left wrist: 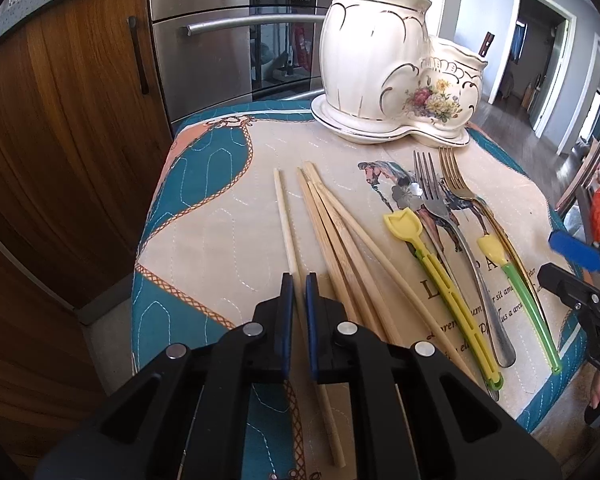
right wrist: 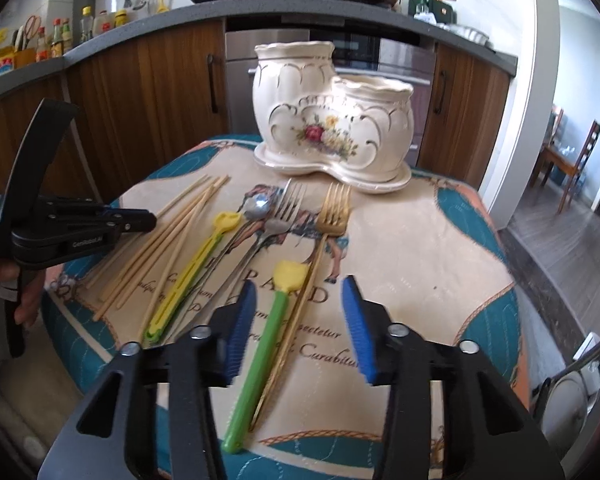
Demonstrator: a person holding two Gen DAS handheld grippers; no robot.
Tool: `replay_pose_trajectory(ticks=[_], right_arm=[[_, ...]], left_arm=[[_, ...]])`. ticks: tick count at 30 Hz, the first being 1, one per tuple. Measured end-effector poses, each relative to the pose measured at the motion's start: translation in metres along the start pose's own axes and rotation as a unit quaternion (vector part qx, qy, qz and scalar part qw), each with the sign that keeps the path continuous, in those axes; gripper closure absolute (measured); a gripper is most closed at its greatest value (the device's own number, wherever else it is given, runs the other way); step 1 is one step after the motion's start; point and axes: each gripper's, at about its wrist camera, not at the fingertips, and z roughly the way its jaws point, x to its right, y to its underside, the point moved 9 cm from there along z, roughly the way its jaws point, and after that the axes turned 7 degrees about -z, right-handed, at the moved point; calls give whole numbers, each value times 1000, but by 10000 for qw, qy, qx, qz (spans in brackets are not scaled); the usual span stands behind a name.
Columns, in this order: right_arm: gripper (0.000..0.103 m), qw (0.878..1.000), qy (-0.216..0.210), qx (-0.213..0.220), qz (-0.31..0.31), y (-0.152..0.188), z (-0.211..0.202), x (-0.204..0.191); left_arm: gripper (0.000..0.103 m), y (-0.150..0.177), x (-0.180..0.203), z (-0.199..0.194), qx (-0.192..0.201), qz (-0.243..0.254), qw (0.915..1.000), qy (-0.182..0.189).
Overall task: Organize utensils
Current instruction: 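Lower the left tool onto a wooden chopstick while the right tool approaches the green-handled utensil, then close the left tool on the chopstick while the right tool grasps the green-handled utensil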
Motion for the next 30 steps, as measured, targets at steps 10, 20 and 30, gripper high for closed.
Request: replay_pose_trajectory(ticks=[10,20,30], right_arm=[[85,9980,125,-602,-110,9,7,-20],[86,9935,469,-1011,-241,14,26,-21],[93,9976,312,-614,65,8,21,-13]], left_arm=[[98,-2,-2,2,147,-46,9997,211],[98,-2,-3,3,166,-111,9994,278],[99,-3,-4,1,187,-187,9990,349]])
